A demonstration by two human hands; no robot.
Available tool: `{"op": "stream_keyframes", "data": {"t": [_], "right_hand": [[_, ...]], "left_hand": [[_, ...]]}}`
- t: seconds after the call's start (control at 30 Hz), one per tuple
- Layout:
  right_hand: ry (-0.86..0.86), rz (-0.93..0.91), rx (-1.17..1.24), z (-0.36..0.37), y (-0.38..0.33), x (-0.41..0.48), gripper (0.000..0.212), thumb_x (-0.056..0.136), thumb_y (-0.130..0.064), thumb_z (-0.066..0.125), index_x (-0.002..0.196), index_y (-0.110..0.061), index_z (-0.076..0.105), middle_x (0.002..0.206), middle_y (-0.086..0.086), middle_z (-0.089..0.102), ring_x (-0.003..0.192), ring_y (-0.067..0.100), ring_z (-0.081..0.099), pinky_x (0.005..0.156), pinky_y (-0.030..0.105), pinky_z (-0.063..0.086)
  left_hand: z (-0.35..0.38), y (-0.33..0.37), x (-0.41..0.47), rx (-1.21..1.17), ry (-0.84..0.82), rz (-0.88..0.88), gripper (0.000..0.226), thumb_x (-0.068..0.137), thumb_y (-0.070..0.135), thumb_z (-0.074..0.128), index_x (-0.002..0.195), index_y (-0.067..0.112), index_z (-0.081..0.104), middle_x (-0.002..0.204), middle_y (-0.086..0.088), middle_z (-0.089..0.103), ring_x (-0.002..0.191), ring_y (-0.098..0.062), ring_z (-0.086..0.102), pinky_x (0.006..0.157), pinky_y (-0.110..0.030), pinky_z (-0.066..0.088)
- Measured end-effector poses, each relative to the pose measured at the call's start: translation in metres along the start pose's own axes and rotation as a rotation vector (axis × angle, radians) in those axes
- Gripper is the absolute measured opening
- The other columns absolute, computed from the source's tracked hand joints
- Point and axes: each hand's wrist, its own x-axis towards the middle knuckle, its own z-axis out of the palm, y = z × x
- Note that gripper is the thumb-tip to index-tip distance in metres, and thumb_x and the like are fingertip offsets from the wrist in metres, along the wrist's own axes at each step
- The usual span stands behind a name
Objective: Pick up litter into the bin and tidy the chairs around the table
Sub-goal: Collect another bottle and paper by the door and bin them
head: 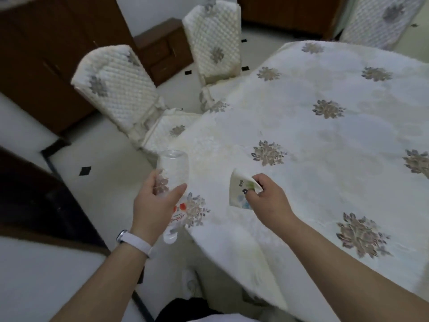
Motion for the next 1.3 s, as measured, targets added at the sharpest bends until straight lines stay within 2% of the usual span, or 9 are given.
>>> {"op": "stream_keyframes", "data": {"t": [0.1, 0.23, 0.4, 0.6, 0.77, 0.97, 1.1, 1.23, 1.3], "right_hand": [[-0.029, -0.036, -0.034, 0.037, -0.029, 0.013, 0.014, 0.088, -0.017, 0.055, 0.081, -0.028, 0.051, 0.077, -0.004, 0.058, 0.061, 0.013, 0.049, 0.053, 0.03, 0.034], [-0.053, -0.036, -0.066, 0.093, -0.07, 0.038, 0.016, 0.088, -0.018, 0.056, 0.08, -0.031, 0.051, 0.073, -0.004, 0.059, 0.057, 0.013, 0.05, 0.052, 0.029, 0.035], [-0.07, -0.03, -0.083, 0.169, -0.126, 0.079, 0.011, 0.088, -0.019, 0.058, 0.085, -0.029, 0.056, 0.061, -0.004, 0.056, 0.045, 0.005, 0.043, 0.049, 0.026, 0.033], [-0.09, -0.115, -0.128, 0.247, -0.204, 0.123, 0.014, 0.088, -0.018, 0.058, 0.083, -0.031, 0.056, 0.077, -0.006, 0.062, 0.064, 0.013, 0.054, 0.055, 0.029, 0.039], [-0.127, -0.186, -0.14, 0.301, -0.252, 0.156, 0.013, 0.088, -0.019, 0.059, 0.083, -0.03, 0.056, 0.077, -0.003, 0.063, 0.066, 0.014, 0.057, 0.057, 0.03, 0.043], [-0.241, -0.214, -0.143, 0.371, -0.295, 0.202, 0.008, 0.086, -0.021, 0.06, 0.084, -0.028, 0.058, 0.077, 0.002, 0.065, 0.068, 0.023, 0.063, 0.061, 0.041, 0.053], [-0.311, -0.271, -0.141, 0.417, -0.323, 0.238, 0.002, 0.086, -0.019, 0.059, 0.086, -0.021, 0.059, 0.078, 0.004, 0.063, 0.073, 0.023, 0.061, 0.059, 0.031, 0.046], [-0.375, -0.274, -0.075, 0.465, -0.355, 0.288, 0.004, 0.084, -0.021, 0.059, 0.085, -0.025, 0.061, 0.08, 0.003, 0.064, 0.075, 0.02, 0.061, 0.068, 0.043, 0.055], [-0.389, -0.277, -0.051, 0.484, -0.375, 0.319, 0.001, 0.082, -0.025, 0.059, 0.083, -0.025, 0.059, 0.078, 0.004, 0.064, 0.074, 0.024, 0.063, 0.067, 0.05, 0.056]], "left_hand": [[-0.036, -0.02, 0.013, -0.034, 0.041, -0.032, 0.04, 0.081, 0.033, 0.079, 0.118, 0.033, 0.064, 0.103, 0.013, 0.071, 0.092, -0.01, 0.069, 0.073, -0.029, 0.058], [-0.08, -0.043, 0.054, -0.087, 0.025, -0.074, 0.026, 0.082, 0.03, 0.079, 0.105, 0.035, 0.066, 0.092, 0.021, 0.07, 0.083, -0.007, 0.07, 0.077, -0.038, 0.06], [-0.146, -0.069, 0.123, -0.155, 0.015, -0.089, 0.027, 0.083, 0.028, 0.078, 0.107, 0.032, 0.066, 0.093, 0.019, 0.072, 0.081, -0.005, 0.07, 0.075, -0.036, 0.061], [-0.234, -0.099, 0.191, -0.189, 0.078, -0.101, 0.029, 0.08, 0.03, 0.08, 0.105, 0.034, 0.066, 0.095, 0.011, 0.073, 0.086, -0.012, 0.072, 0.079, -0.043, 0.06], [-0.287, -0.115, 0.227, -0.207, 0.165, -0.108, 0.039, 0.079, 0.033, 0.081, 0.113, 0.037, 0.064, 0.1, 0.015, 0.072, 0.086, -0.005, 0.071, 0.078, -0.039, 0.061], [-0.34, -0.139, 0.263, -0.199, 0.275, -0.14, 0.032, 0.08, 0.034, 0.08, 0.107, 0.041, 0.064, 0.098, 0.014, 0.071, 0.089, -0.007, 0.07, 0.079, -0.036, 0.06], [-0.371, -0.155, 0.296, -0.187, 0.331, -0.169, 0.032, 0.078, 0.035, 0.08, 0.105, 0.043, 0.064, 0.1, 0.013, 0.069, 0.097, -0.013, 0.067, 0.08, -0.036, 0.058], [-0.401, -0.158, 0.349, -0.154, 0.384, -0.151, 0.038, 0.08, 0.029, 0.08, 0.108, 0.047, 0.062, 0.101, 0.023, 0.069, 0.094, 0.0, 0.066, 0.087, -0.035, 0.056], [-0.416, -0.155, 0.384, -0.14, 0.407, -0.155, 0.04, 0.08, 0.027, 0.08, 0.105, 0.052, 0.061, 0.101, 0.024, 0.069, 0.094, 0.0, 0.066, 0.088, -0.038, 0.057]]}}
